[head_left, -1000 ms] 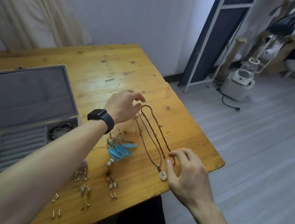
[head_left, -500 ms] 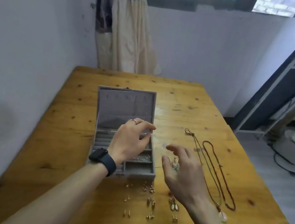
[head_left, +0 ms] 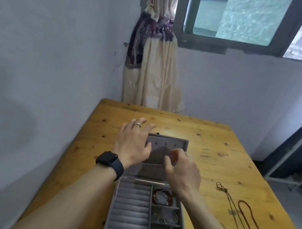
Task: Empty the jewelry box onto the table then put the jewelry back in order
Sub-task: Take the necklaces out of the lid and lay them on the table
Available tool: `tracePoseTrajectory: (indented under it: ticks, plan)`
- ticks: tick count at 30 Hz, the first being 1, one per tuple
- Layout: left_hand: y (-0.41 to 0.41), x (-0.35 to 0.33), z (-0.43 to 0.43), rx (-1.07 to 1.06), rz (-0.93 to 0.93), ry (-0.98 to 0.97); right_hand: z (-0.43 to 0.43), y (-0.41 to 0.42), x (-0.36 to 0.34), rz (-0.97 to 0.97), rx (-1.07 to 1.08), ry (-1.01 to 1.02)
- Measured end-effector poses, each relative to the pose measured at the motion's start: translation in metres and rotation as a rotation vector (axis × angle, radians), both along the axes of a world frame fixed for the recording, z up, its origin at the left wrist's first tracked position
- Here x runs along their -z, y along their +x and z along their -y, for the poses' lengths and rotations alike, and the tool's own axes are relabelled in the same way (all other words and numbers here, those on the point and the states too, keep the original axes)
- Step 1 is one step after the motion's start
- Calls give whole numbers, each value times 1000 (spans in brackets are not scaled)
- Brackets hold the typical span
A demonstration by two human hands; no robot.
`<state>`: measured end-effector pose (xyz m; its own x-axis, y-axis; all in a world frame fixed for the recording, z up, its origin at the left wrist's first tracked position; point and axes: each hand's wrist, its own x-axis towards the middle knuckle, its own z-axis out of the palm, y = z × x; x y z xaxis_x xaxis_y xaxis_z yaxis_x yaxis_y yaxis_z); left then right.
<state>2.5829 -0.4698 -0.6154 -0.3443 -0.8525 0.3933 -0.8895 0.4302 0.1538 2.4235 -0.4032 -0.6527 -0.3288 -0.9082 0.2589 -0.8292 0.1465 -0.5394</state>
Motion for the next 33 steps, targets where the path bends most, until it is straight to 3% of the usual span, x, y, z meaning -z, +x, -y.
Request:
tracePoseTrajectory:
  ticks: [3,6,13,22,29,33]
  plan:
    - [-1,-5,19,-9,124,184,11,3,0,-17,57,44]
    - [-1,-5,27,4,125,269,15,3,5,-33,101,82]
    - [3,5,25,50,-29,208,17,12,16,43,138,8]
    - [3,9,18,41,-86,171,16,26,11,-56,122,20]
    - [5,5,13,51,-91,149,21,19,-4,225,23,-187]
    - [6,4,10,65,-105,148,27,13,-17,303,-68,-154]
